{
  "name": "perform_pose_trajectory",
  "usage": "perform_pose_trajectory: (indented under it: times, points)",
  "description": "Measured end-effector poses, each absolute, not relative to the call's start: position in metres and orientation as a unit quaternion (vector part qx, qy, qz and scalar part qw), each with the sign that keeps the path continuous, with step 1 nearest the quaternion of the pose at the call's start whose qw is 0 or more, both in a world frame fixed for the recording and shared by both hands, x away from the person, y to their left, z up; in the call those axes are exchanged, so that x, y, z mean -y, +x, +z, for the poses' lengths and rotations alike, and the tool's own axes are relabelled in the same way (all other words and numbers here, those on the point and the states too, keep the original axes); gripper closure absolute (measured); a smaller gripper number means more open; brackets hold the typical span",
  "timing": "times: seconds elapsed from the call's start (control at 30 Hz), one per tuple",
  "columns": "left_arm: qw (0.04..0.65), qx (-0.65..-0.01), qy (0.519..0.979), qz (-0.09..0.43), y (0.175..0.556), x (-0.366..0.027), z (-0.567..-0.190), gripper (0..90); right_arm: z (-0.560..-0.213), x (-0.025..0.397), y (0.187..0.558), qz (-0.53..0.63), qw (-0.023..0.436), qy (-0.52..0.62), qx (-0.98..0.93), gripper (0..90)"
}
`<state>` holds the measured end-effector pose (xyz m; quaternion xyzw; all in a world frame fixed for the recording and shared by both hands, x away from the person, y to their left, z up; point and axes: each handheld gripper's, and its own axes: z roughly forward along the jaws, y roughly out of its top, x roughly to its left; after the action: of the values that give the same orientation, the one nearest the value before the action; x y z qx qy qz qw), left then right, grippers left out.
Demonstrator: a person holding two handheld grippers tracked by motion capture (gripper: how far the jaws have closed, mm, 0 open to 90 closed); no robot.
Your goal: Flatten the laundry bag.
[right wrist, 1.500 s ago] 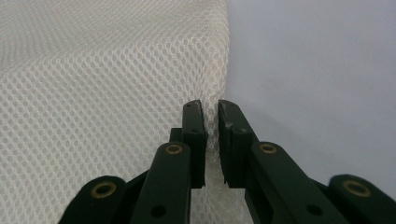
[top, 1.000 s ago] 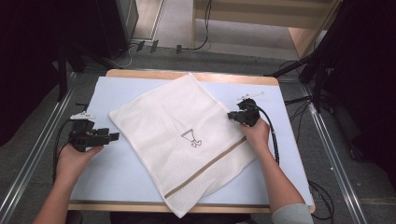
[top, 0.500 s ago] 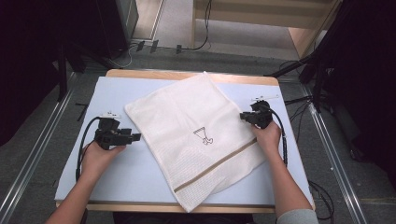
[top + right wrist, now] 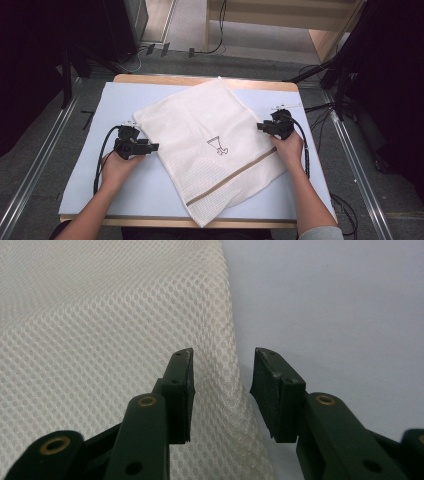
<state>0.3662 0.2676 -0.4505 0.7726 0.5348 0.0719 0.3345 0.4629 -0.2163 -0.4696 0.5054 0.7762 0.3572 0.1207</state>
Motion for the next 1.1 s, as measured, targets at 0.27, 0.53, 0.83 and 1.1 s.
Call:
perform_pose_trajectory:
  times: [0.27,0.53,0.83,1.1]
  points:
    - [0.325,-0.533,0.774,0.102,0.369,-0.251,-0.453,67.7,-0.473,0.213,0.463,0.353,0.112,0.500,-0.783,72.1]
    - [0.348,-0.540,0.765,0.053,0.384,-0.256,-0.454,87.0,-0.471,0.210,0.462,0.348,0.105,0.499,-0.787,83.0]
    - [0.352,-0.541,0.762,0.059,0.401,-0.275,-0.444,87.4,-0.467,0.209,0.453,0.350,0.096,0.493,-0.791,83.6]
    - [0.348,-0.541,0.763,0.062,0.422,-0.286,-0.442,87.0,-0.463,0.201,0.425,0.349,0.089,0.473,-0.804,83.7]
